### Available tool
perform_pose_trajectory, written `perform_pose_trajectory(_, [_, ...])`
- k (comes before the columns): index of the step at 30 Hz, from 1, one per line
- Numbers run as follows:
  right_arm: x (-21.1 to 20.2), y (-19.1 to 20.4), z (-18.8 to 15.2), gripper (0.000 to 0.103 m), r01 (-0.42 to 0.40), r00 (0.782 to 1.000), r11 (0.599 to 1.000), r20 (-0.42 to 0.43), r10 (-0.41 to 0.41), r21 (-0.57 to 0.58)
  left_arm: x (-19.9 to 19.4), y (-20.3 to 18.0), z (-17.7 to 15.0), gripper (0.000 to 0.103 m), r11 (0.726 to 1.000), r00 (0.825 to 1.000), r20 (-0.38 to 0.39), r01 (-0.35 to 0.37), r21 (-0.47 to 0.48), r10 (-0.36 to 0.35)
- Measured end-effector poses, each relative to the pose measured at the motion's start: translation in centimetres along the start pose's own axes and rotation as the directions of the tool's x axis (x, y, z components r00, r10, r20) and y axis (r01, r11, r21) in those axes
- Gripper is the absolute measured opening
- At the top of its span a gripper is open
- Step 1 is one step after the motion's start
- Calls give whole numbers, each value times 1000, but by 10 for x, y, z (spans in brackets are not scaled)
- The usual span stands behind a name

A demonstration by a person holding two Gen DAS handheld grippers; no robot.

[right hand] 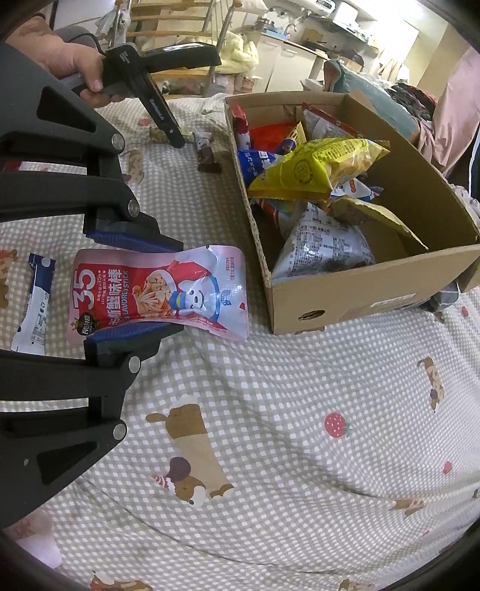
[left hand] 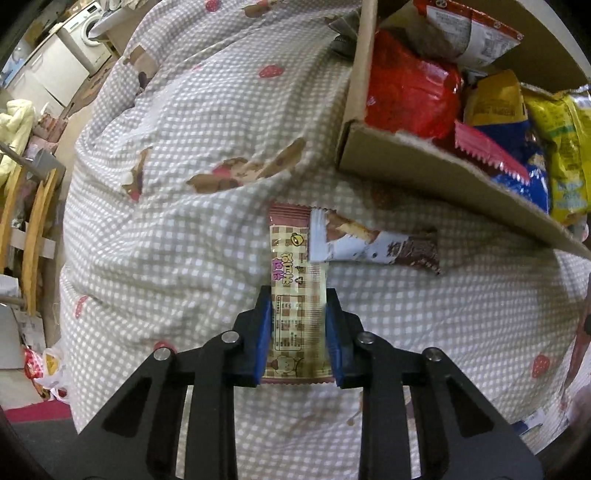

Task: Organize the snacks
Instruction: 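Grasp the red-white pouch with the right gripper while the left grasps the checked snack bar, then lift both held snacks and carry them over the box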

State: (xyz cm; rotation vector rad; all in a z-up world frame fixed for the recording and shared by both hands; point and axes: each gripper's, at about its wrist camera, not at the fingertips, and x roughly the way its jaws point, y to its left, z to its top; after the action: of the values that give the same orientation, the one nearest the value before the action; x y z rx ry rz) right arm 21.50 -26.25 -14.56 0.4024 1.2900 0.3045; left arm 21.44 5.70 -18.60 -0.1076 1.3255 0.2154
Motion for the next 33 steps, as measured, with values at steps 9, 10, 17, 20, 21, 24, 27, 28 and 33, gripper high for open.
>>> perform_pose_trajectory(9, [-1,19,-8,36,-63,998,997,-16,63,-41,-17,11,-37,23,1000,999,-46,27,13,-26])
perform_pose_trajectory(10, [-2,22,-9,36,-70,997,996,-17,69,-51,-19,13,-39,23,1000,999,-43,28,11,-27])
perform_pose_trajectory(17, [-7,42,-20,36,-111,994,987,-31,108,-116,-60,17,-74,23,999,999,43,24,40,-26])
perform_pose_trajectory(20, [-12,48,-21,36,-135,991,981,-28,132,-137,-82,23,-84,23,999,996,87,24,35,-27])
perform_pose_trajectory(21, [-14,50,-21,36,-144,990,979,-24,142,-143,-85,27,-80,23,999,995,97,23,33,-27])
perform_pose_trajectory(24, [-21,54,-20,36,-176,984,971,-9,177,-162,-106,29,-75,23,999,990,141,22,26,-25])
perform_pose_trajectory(27, [-28,58,-20,36,-209,977,961,7,214,-181,-124,27,-71,23,1000,986,169,14,18,-17])
perform_pose_trajectory(28, [-29,58,-19,36,-217,975,959,11,223,-183,-129,27,-67,23,1000,985,174,17,19,-20])
perform_pose_trajectory(33, [-47,63,-19,36,-271,955,938,64,290,-218,-157,29,-38,23,996,961,260,83,33,-89])
